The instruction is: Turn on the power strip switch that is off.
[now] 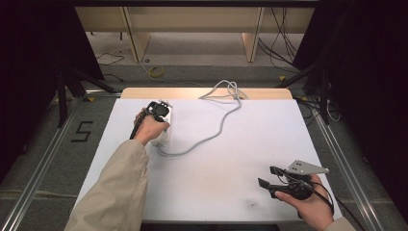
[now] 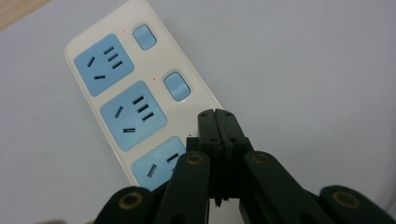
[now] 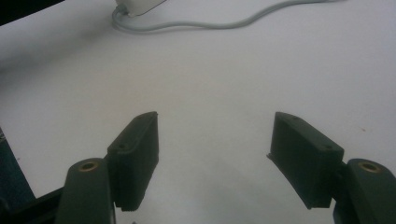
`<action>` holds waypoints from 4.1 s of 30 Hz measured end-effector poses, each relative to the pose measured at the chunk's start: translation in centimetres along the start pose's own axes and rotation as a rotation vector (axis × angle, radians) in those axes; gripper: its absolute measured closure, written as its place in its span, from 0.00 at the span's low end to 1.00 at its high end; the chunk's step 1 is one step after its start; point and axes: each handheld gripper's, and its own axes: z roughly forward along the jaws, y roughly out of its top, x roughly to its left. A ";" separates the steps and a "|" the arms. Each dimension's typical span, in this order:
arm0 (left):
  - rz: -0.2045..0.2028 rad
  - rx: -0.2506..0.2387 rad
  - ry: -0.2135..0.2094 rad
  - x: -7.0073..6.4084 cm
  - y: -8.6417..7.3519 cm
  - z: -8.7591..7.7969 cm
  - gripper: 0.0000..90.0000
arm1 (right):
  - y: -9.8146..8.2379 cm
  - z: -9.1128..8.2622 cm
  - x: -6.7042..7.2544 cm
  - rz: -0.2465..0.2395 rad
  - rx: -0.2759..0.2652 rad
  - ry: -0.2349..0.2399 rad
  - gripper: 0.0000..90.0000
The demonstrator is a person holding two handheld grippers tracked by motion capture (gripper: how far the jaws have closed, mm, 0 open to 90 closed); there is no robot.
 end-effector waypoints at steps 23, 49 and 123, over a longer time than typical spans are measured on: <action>0.032 0.031 0.014 -0.1 0.4 0.3 1.00 | 0.0 0.0 0.1 -0.002 0.012 0.001 0.37; 0.136 0.074 0.092 -1.4 0.7 0.6 1.00 | 0.0 0.1 0.2 -0.004 0.019 0.000 0.36; 0.067 -0.223 -0.075 0.7 -5.3 -5.4 0.41 | 0.1 0.1 0.2 -0.007 0.013 -0.004 0.36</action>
